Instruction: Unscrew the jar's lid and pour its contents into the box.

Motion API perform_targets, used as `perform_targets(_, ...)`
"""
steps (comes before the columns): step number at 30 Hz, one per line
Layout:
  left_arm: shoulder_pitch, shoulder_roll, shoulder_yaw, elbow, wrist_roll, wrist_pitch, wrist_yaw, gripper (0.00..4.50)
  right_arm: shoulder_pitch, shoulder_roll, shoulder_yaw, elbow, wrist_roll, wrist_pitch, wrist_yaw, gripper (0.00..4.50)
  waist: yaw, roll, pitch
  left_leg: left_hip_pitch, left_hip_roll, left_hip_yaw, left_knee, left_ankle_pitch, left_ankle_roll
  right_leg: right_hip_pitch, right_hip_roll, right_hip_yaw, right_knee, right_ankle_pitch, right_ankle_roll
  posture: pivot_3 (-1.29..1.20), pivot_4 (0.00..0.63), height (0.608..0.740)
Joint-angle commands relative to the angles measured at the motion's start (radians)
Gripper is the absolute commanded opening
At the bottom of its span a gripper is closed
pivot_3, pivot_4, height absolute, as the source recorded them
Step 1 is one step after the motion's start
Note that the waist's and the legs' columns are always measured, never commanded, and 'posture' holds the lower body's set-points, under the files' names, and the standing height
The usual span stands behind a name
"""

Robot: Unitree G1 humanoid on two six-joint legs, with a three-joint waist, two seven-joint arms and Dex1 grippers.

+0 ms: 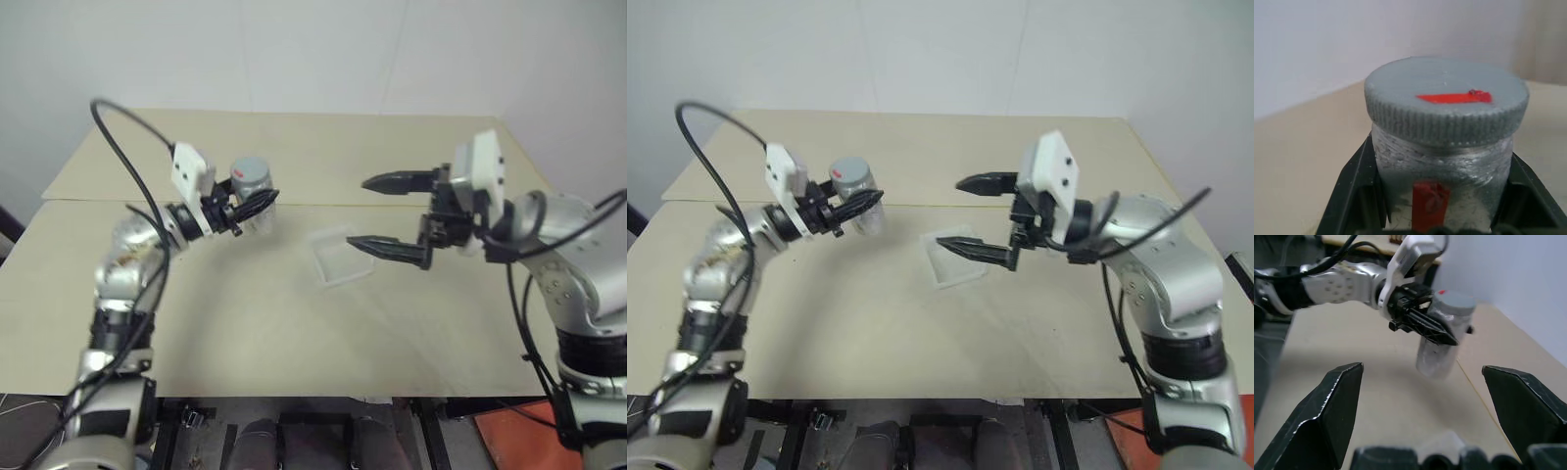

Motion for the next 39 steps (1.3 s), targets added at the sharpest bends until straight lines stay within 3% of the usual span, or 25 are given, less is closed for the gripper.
perform_targets(1, -0.068, 0.003, -0.041, 0.035, -0.051, 0.056, -0.151, 2.03, -0.114, 0.073, 0.020, 0.015, 0.052, 0.083, -0.059, 4.50, -0.002, 0.000, 0.000, 0.000, 0.000, 0.000, 0.000, 0.000, 0.000, 0.000, 0.000, 0.000, 0.000, 0.000, 0.000, 0.00, 0.150, 0.740)
perform_targets(6, -0.144, -0.015, -0.092, 0.095, -0.004, 0.013, -0.246, 2.03, -0.241, 0.202, 0.083, 0.071, 0.016, 0.209, -0.204, 4.50, -0.010, 0.000, 0.000, -0.002, 0.000, -0.001, 0.000, 0.000, -0.001, -0.002, 0.002, 0.000, 0.003, 0.000, 0.000, 0.00, 0.150, 0.740)
perform_targets(12, -0.161, -0.043, -0.092, 0.099, 0.002, -0.027, -0.285, 2.03, -0.280, 0.270, 0.129, 0.112, -0.058, 0.253, -0.312, 4.50, -0.012, 0.000, 0.000, -0.007, 0.000, -0.002, 0.002, 0.000, 0.000, -0.003, 0.002, -0.001, 0.003, 0.000, 0.000, 0.00, 0.150, 0.740)
perform_targets(25, -0.136, -0.028, -0.068, 0.088, 0.009, -0.053, -0.306, 2.03, -0.276, 0.297, 0.102, 0.157, -0.089, 0.236, -0.328, 4.50, -0.014, 0.001, 0.000, -0.007, 0.001, -0.002, 0.003, 0.000, 0.000, -0.004, 0.003, -0.001, 0.004, 0.000, 0.000, 0.00, 0.150, 0.740)
perform_targets(28, -0.135, -0.028, -0.062, 0.094, 0.009, -0.056, -0.301, 2.03, -0.264, 0.289, 0.104, 0.148, -0.089, 0.235, -0.316, 3.93, -0.014, 0.001, 0.000, -0.007, 0.001, -0.002, 0.003, 0.000, 0.000, -0.004, 0.003, -0.001, 0.004, 0.000, 0.001, 0.00, 0.150, 0.740)
perform_targets(32, -0.133, -0.023, -0.058, 0.094, 0.007, -0.058, -0.302, 2.03, -0.249, 0.297, 0.098, 0.142, -0.087, 0.232, -0.316, 2.75, -0.014, 0.001, 0.000, -0.007, 0.001, -0.002, 0.003, 0.000, 0.000, -0.004, 0.003, -0.001, 0.004, 0.000, 0.001, 0.00, 0.150, 0.740)
perform_targets(36, -0.136, -0.015, -0.059, 0.083, -0.004, -0.052, -0.327, 2.03, -0.249, 0.307, 0.074, 0.160, -0.066, 0.189, -0.278, 2.75, -0.014, 0.001, 0.000, -0.007, 0.001, -0.002, 0.003, 0.000, 0.000, -0.004, 0.003, -0.001, 0.004, 0.000, 0.001, 0.00, 0.150, 0.740)
perform_targets(39, -0.139, 0.000, -0.063, 0.062, -0.038, -0.031, -0.394, 2.03, -0.247, 0.294, 0.065, 0.208, 0.000, 0.083, -0.053, 2.75, -0.014, 0.001, 0.000, -0.007, 0.001, -0.002, 0.003, 0.000, 0.000, -0.004, 0.003, -0.001, 0.004, 0.001, 0.001, 0.00, 0.150, 0.740)
